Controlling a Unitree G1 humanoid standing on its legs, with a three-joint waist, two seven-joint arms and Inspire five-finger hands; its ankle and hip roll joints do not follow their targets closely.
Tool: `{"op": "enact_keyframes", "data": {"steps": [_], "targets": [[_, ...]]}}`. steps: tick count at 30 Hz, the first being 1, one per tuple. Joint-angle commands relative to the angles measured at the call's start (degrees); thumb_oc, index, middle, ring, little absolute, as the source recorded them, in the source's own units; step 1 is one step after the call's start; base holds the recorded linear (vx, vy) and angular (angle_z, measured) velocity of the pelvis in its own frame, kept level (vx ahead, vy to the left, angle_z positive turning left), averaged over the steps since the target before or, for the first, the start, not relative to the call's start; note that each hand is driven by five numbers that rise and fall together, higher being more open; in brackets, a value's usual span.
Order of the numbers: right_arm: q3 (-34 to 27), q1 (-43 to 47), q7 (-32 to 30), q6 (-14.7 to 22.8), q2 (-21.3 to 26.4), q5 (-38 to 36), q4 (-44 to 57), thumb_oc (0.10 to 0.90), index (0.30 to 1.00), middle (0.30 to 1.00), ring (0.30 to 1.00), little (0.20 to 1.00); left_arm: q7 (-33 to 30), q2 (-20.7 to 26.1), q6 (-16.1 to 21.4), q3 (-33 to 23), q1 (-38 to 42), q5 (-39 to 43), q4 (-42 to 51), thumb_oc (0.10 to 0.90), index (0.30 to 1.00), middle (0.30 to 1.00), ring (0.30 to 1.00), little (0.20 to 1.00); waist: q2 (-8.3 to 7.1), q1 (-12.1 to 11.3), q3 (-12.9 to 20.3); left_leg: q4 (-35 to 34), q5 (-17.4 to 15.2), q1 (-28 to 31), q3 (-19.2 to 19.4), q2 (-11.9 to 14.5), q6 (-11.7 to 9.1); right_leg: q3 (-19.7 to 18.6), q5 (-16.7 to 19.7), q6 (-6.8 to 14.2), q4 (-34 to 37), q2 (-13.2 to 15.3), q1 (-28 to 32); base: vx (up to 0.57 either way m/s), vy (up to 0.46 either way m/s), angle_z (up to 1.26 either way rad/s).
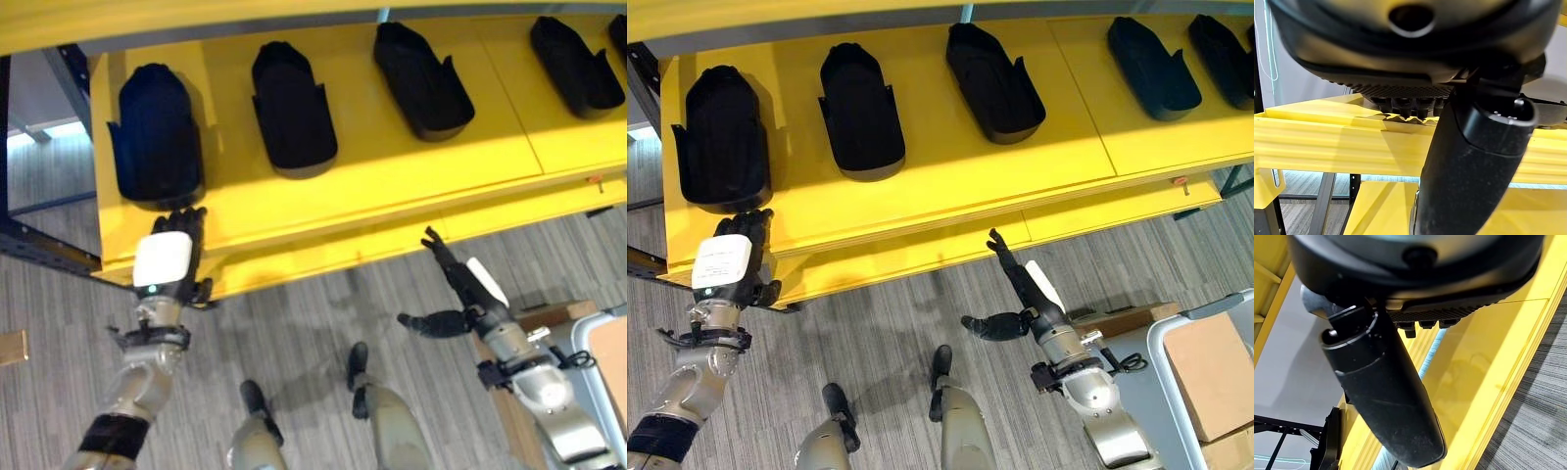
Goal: Move parts from the plastic box to the shelf.
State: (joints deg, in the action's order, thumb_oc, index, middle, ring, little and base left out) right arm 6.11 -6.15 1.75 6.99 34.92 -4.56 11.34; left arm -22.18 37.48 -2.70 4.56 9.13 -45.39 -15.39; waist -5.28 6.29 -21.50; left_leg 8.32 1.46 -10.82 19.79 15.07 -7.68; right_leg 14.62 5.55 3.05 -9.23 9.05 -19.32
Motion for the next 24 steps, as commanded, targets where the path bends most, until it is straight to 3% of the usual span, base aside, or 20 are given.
{"op": "enact_keyframes", "data": {"steps": [1, 24], "targets": [[-0.9, 1.6, -1.8, 5.2, 2.1, -1.0, 7.7, 0.900, 1.000, 1.000, 1.000, 1.000, -4.9, 7.1, -0.9, -0.6, 4.1, -0.1, -0.3, 0.900, 1.000, 1.000, 1.000, 1.000, -1.88, 1.1, 5.0, 5.5, -0.2, -3.3, -6.6, 2.9, -1.5, -2.0, -3.4, 6.2, -4.9, 4.6, 0.9, 0.00, 0.000, 0.00], [-0.6, 1.5, -1.9, 5.8, 2.7, -1.7, 8.2, 0.900, 1.000, 1.000, 1.000, 1.000, -5.8, 8.8, -1.8, 0.3, 7.4, 2.2, -6.5, 0.900, 1.000, 1.000, 1.000, 1.000, -2.46, 1.8, 5.1, 6.4, -0.4, -4.1, -6.4, 3.2, -1.6, -2.6, -3.2, 6.3, -5.3, 4.5, 0.0, 0.00, 0.000, 0.00]]}}
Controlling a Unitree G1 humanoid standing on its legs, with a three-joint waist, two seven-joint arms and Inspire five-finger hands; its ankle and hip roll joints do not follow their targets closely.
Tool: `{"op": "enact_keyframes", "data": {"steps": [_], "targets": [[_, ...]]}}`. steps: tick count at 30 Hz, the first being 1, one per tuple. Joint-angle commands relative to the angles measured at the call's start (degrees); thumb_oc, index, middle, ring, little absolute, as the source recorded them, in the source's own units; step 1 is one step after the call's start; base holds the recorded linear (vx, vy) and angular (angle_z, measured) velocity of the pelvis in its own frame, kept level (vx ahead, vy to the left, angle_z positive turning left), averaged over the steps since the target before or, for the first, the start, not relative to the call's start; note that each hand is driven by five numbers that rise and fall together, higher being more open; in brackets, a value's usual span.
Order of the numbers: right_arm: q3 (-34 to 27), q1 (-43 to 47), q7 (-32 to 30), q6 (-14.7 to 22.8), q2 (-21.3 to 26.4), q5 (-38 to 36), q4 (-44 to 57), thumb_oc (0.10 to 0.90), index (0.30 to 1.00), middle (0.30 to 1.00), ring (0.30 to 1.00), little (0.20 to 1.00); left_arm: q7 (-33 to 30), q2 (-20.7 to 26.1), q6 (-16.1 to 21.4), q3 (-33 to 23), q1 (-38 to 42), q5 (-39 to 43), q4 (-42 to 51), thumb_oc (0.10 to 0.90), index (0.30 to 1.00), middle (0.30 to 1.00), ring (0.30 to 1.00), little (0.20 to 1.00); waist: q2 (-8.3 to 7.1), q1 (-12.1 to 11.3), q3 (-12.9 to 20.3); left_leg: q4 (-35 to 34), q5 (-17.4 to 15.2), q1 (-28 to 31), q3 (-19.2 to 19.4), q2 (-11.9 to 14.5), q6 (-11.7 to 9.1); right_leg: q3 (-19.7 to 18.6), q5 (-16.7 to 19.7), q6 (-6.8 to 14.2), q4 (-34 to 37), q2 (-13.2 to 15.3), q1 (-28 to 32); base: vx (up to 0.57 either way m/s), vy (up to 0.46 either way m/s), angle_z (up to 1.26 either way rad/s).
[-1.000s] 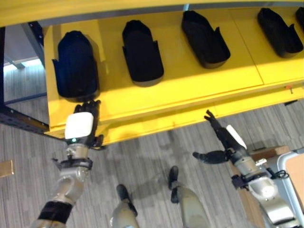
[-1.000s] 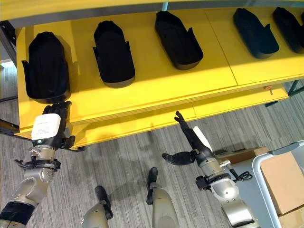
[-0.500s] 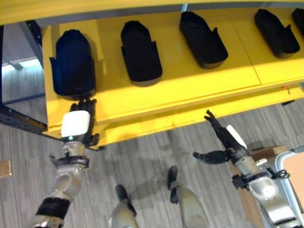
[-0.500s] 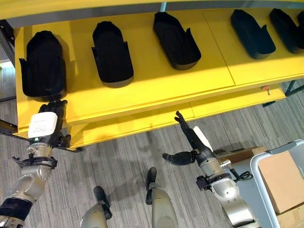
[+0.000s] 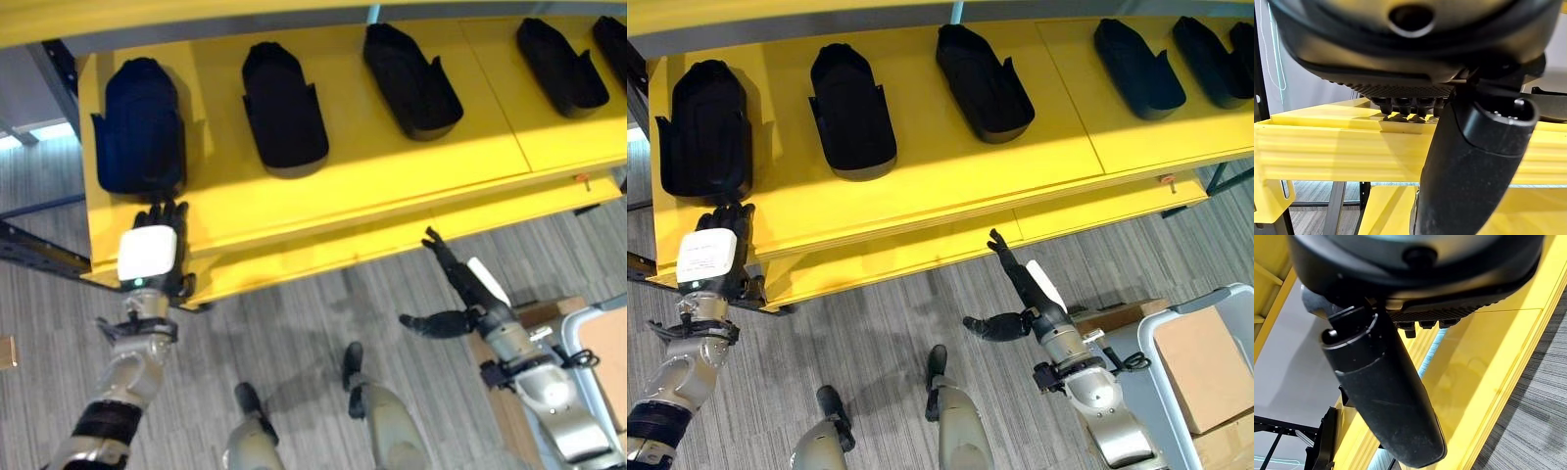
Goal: Move parts from the plastic box to the shelf.
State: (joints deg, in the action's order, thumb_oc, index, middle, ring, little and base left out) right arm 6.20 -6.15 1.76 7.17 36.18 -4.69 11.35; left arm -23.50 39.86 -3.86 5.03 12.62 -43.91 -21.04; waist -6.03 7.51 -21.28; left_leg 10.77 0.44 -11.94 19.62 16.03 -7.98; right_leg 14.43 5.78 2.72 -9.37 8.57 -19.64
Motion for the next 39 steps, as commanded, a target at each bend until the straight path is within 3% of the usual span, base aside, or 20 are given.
{"op": "enact_keyframes", "data": {"steps": [1, 26, 39], "targets": [[-0.6, 1.5, -1.9, 5.7, 1.4, -1.5, 8.2, 0.900, 1.000, 1.000, 1.000, 1.000, -4.6, 6.4, -0.7, -0.3, 4.1, 0.9, -1.0, 0.900, 1.000, 1.000, 1.000, 1.000, -1.73, 0.6, 4.9, 4.0, 0.6, -3.0, -6.2, 2.3, -1.3, -2.4, -3.4, 6.6, -5.2, 5.0, 0.3, 0.00, 0.000, 0.00], [-0.4, 0.9, -1.9, 6.3, 2.4, -2.1, 8.8, 0.900, 1.000, 1.000, 1.000, 1.000, -5.1, 6.7, -0.5, 2.9, 8.4, 2.2, -3.1, 0.900, 1.000, 1.000, 1.000, 1.000, -2.26, 1.8, 5.3, 5.0, 0.2, -3.5, -5.8, 2.5, -1.4, -3.7, -3.3, 6.7, -6.0, 4.6, -1.2, 0.00, 0.002, -0.01], [0.1, 2.3, -2.3, 5.8, 1.6, -2.0, 7.3, 0.900, 1.000, 1.000, 1.000, 1.000, -3.9, 3.4, 2.3, 1.9, 2.2, 2.7, 3.9, 0.900, 1.000, 1.000, 1.000, 1.000, -1.91, 0.3, 4.9, 5.2, 0.0, -3.3, -6.7, 2.4, -1.2, -3.2, -3.7, 6.5, -6.3, 4.8, -0.2, 0.00, 0.000, 0.00]]}}
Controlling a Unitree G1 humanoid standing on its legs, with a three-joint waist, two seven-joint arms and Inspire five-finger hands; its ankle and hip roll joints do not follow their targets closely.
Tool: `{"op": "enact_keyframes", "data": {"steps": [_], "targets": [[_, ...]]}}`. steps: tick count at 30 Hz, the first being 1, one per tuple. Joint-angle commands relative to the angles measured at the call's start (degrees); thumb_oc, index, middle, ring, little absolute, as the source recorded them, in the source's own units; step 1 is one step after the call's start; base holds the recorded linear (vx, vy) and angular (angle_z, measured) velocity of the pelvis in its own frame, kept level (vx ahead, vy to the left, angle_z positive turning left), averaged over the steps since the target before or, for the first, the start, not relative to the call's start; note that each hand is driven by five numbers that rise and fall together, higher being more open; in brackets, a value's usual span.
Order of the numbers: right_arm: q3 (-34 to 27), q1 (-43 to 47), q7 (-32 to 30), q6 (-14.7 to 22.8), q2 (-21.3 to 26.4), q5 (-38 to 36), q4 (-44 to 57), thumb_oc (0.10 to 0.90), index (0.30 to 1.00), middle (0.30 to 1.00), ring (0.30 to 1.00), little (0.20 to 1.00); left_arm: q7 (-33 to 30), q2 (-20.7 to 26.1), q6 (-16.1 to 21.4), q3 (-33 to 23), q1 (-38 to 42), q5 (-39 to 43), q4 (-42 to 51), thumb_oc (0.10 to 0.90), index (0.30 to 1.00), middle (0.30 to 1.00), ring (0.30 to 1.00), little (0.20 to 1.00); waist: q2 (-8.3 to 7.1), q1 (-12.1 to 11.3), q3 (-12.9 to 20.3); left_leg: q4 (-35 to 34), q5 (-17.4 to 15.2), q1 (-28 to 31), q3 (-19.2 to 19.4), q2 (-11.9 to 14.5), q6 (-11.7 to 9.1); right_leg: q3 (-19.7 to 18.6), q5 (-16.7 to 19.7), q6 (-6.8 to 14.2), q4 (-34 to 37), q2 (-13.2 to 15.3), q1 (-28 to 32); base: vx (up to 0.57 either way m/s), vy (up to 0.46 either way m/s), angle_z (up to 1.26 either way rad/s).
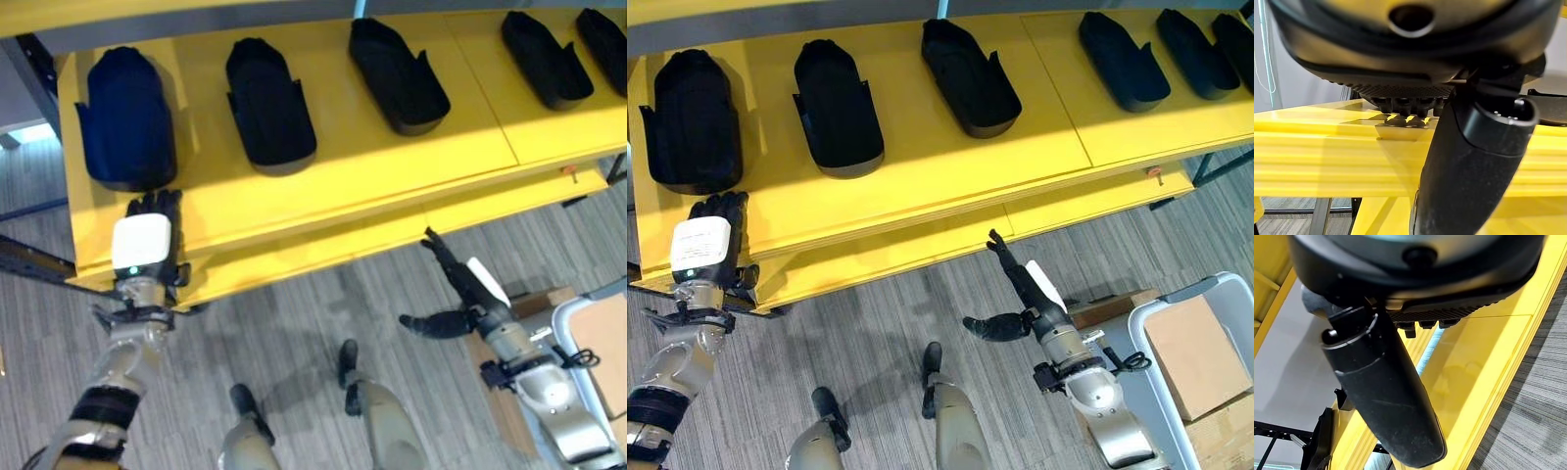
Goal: Move parts from the plastic box to the shelf.
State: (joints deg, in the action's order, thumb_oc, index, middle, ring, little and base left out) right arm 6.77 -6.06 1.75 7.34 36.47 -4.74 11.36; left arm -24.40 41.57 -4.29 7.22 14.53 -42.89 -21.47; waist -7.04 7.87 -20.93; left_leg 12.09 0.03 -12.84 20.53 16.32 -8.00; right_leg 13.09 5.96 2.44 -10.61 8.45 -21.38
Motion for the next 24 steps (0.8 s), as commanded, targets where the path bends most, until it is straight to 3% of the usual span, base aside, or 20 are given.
{"op": "enact_keyframes", "data": {"steps": [1, 9, 20, 24], "targets": [[-0.3, 2.4, -2.4, 5.6, 1.3, -2.0, 6.9, 0.900, 1.000, 1.000, 1.000, 1.000, -2.7, 1.1, 3.2, -0.5, -0.9, 1.7, 5.5, 0.900, 1.000, 1.000, 1.000, 1.000, -0.79, -0.1, 4.5, 3.8, 0.4, -2.2, -7.7, 2.1, -1.1, -1.7, -3.9, 6.7, -5.0, 5.0, 1.9, -0.01, -0.003, 0.04], [0.5, 3.8, -3.0, 5.6, 0.2, -1.3, 5.6, 0.900, 1.000, 1.000, 1.000, 1.000, 0.1, -3.1, 8.7, -0.2, -9.5, 6.5, 14.2, 0.900, 1.000, 1.000, 1.000, 1.000, -0.09, -1.9, 4.8, 2.5, 0.8, -0.6, -8.6, 1.2, -0.5, -0.7, -3.6, 6.7, -4.1, 5.6, 4.4, -0.01, -0.004, 0.07], [1.4, 4.7, -3.4, 6.4, 0.7, 0.5, 5.6, 0.900, 1.000, 1.000, 1.000, 1.000, 5.4, -1.1, 16.1, 0.2, -19.8, 14.5, 24.1, 0.900, 1.000, 1.000, 1.000, 1.000, 1.19, -3.8, 6.3, -1.5, 2.1, 4.0, -9.6, -0.5, 0.2, 1.6, -3.1, 7.3, -1.0, 6.1, 10.4, 0.01, -0.006, 0.10], [1.6, 5.9, -4.4, 6.8, 1.4, 3.9, 5.3, 0.900, 1.000, 1.000, 1.000, 1.000, 7.8, -0.4, 19.1, -0.2, -25.3, 18.5, 27.2, 0.900, 1.000, 1.000, 1.000, 1.000, 1.99, -4.9, 9.0, -5.0, 2.9, 6.9, -9.5, -1.6, 0.5, 3.5, -2.3, 7.8, 2.7, 6.1, 14.1, 0.03, 0.006, 0.17]]}}
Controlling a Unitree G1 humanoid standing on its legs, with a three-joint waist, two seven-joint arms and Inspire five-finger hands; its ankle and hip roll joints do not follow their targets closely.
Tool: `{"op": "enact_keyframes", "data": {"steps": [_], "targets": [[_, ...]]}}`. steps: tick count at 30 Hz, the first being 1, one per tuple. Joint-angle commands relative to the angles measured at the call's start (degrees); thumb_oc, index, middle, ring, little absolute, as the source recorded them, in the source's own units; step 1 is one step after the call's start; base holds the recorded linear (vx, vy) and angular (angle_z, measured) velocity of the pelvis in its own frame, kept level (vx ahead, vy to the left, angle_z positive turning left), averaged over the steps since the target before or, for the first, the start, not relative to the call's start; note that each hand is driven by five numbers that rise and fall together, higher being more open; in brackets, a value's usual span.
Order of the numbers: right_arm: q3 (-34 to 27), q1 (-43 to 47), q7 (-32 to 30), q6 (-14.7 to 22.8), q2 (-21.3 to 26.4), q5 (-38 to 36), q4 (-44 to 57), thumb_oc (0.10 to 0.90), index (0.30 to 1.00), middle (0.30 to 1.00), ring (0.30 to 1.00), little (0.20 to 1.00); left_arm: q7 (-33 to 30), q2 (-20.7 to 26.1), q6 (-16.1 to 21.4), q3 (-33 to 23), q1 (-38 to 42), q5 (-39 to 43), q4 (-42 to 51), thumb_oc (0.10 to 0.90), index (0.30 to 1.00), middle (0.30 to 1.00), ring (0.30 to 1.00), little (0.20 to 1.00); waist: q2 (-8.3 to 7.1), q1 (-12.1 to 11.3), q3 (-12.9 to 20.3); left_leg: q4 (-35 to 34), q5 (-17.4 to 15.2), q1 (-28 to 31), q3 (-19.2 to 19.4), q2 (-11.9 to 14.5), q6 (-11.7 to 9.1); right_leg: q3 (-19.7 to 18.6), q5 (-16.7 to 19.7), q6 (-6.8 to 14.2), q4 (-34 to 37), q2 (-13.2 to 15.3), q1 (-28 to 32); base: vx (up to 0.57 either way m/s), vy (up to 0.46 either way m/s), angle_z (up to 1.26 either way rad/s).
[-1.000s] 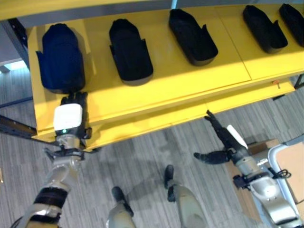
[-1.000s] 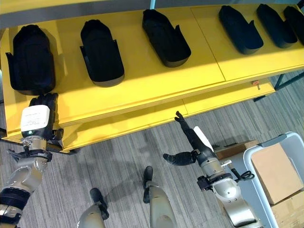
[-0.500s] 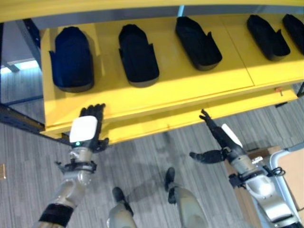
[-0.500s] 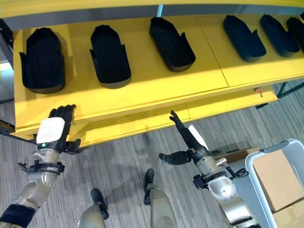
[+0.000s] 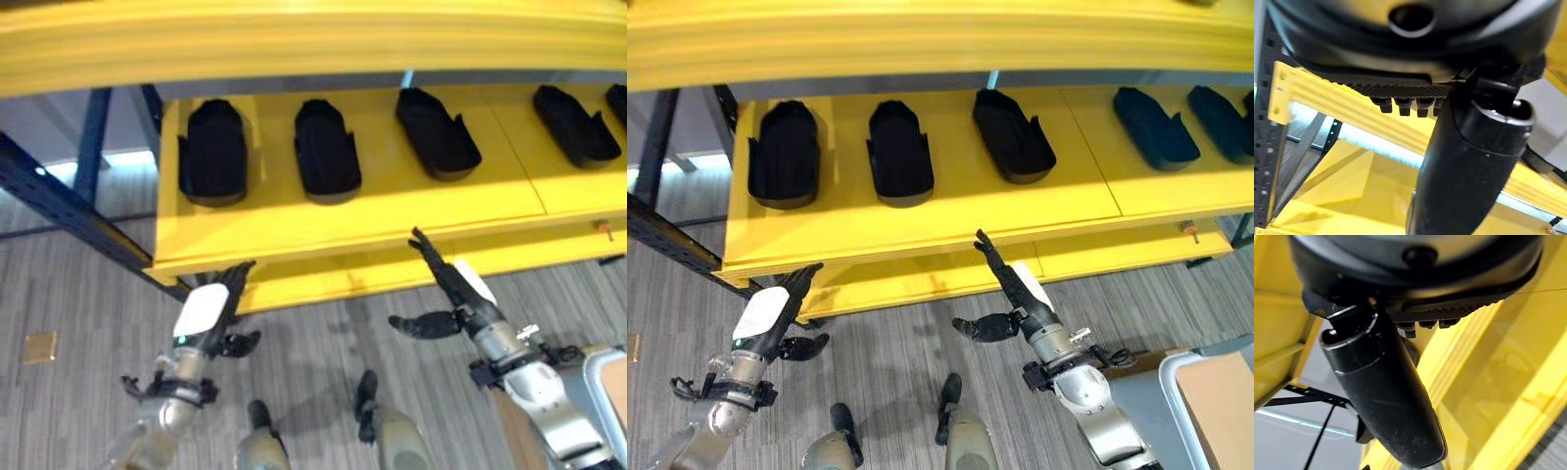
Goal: Move parts from the plastic box to the shelf.
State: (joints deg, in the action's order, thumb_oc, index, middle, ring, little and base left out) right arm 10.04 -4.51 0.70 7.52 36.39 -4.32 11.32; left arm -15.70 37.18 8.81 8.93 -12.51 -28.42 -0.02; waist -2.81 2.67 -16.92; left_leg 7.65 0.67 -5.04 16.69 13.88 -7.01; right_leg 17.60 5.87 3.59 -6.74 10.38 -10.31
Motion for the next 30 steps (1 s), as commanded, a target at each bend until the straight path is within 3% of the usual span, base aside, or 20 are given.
{"op": "enact_keyframes", "data": {"steps": [1, 7, 11, 18, 30], "targets": [[-1.5, 4.3, -3.4, 6.6, 1.5, 3.6, 5.3, 0.900, 1.000, 1.000, 1.000, 1.000, -0.8, 4.0, 6.0, -2.0, 1.5, 4.1, 5.9, 0.900, 1.000, 1.000, 1.000, 1.000, -2.24, 0.4, 5.0, -0.8, 2.4, -0.8, -5.6, 0.8, -0.5, -1.0, -2.1, 6.7, -0.9, 4.2, 3.2, 0.04, 0.012, 0.13], [-0.1, 7.2, -6.1, 6.0, 2.4, 11.6, 3.7, 0.900, 1.000, 1.000, 1.000, 1.000, 0.7, 4.4, 7.0, -2.5, -2.2, 5.4, 7.9, 0.900, 1.000, 1.000, 1.000, 1.000, -1.82, -0.7, 7.3, -3.3, 2.7, 1.7, -5.2, 0.0, -0.2, 0.4, -1.5, 7.2, 2.0, 4.1, 6.1, 0.04, 0.007, 0.04], [2.3, 11.6, -9.9, 4.3, 2.8, 22.5, -0.4, 0.900, 1.000, 1.000, 1.000, 1.000, 0.5, 4.1, 7.2, -3.3, -3.9, 6.0, 9.4, 0.900, 1.000, 1.000, 1.000, 1.000, -1.46, -1.9, 8.8, -4.4, 2.6, 3.0, -5.2, -0.7, 0.1, 1.1, -1.0, 7.5, 3.5, 4.5, 7.8, 0.03, 0.014, 0.08], [6.1, 17.4, -13.4, 1.7, 1.4, 31.9, -9.1, 0.900, 1.000, 1.000, 1.000, 1.000, -0.4, 3.4, 6.9, -4.8, -5.0, 5.8, 9.9, 0.900, 1.000, 1.000, 1.000, 1.000, -1.54, -3.2, 9.2, -4.6, 2.3, 3.4, -5.5, -1.4, 0.4, 1.9, -0.8, 7.7, 3.7, 5.2, 8.9, 0.02, 0.006, 0.07], [9.8, 21.0, -15.2, -0.8, -1.6, 35.7, -19.1, 0.900, 1.000, 1.000, 1.000, 1.000, -1.4, 2.4, 6.3, -4.8, -5.0, 5.7, 9.0, 0.900, 1.000, 1.000, 1.000, 1.000, -1.48, -4.8, 7.7, -3.4, 2.3, 2.1, -6.8, -1.5, 0.6, 2.5, -1.1, 7.6, 2.4, 5.8, 8.5, -0.01, -0.004, 0.06]]}}
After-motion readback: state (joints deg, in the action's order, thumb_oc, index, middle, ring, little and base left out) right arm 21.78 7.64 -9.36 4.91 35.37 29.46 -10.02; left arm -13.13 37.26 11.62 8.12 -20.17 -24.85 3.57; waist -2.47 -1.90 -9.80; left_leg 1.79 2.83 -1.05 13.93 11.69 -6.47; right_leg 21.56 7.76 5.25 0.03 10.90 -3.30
